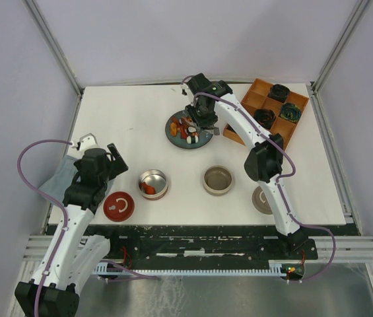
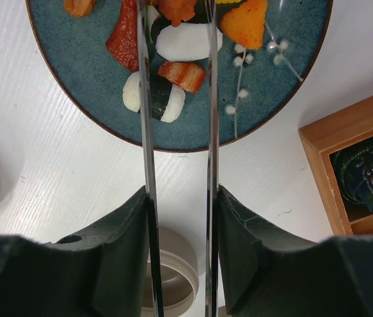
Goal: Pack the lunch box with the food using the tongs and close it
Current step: Pick up the fake food from the plate.
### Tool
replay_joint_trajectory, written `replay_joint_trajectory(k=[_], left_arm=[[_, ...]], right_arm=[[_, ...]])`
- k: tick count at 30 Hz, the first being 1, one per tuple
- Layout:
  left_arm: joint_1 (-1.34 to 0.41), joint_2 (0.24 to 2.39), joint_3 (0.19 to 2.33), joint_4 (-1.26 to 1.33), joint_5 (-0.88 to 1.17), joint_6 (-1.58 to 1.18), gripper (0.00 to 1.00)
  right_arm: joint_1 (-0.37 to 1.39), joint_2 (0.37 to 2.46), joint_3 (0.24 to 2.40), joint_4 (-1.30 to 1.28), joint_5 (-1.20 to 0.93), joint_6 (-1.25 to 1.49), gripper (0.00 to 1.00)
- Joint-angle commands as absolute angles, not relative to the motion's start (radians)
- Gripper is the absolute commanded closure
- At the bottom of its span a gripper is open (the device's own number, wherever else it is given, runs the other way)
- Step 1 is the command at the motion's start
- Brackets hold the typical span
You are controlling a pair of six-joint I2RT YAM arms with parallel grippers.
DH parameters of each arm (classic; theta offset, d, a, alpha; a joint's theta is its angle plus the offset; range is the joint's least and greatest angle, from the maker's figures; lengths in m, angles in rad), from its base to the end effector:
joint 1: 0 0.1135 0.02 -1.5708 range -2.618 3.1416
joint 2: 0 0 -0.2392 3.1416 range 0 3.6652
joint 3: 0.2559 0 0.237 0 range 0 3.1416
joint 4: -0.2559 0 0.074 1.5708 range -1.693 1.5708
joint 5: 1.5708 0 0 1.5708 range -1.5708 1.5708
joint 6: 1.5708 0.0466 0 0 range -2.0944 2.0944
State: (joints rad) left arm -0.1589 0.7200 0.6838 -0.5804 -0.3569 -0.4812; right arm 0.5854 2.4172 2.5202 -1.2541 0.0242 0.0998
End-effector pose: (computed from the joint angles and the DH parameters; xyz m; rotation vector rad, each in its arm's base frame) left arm 0.1679 -0.0104 0.2548 -0.5388 2.0746 0.0183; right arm 0.3925 0.2588 0.2451 -0.6504 2.6551 0.1644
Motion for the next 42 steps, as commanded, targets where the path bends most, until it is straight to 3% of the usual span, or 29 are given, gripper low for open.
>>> replay_joint_trajectory(k=[1, 17, 27, 42], left_arm=[[-0.156, 0.716, 0.692, -0.54, -0.357, -0.474, 0.0], [-0.156, 0.718, 0.693, -0.541, -0.356, -0.475, 0.0], [-0.156, 0.719, 0.691, -0.541, -0.358, -0.473, 0.0], [-0.156, 0.708, 0.694, -0.542, -0.371, -0.474, 0.0]], right_arm=[[0.59, 2.397, 2.539, -1.221, 0.034, 0.098, 0.53], [0.59, 2.238, 2.395, -1.111, 0.032, 0.13, 0.63], [0.59, 2.183, 2.365, -1.11, -0.002, 0.142, 0.65], [0.709, 1.921, 2.098, -1.046, -0.107, 0.028, 0.65]])
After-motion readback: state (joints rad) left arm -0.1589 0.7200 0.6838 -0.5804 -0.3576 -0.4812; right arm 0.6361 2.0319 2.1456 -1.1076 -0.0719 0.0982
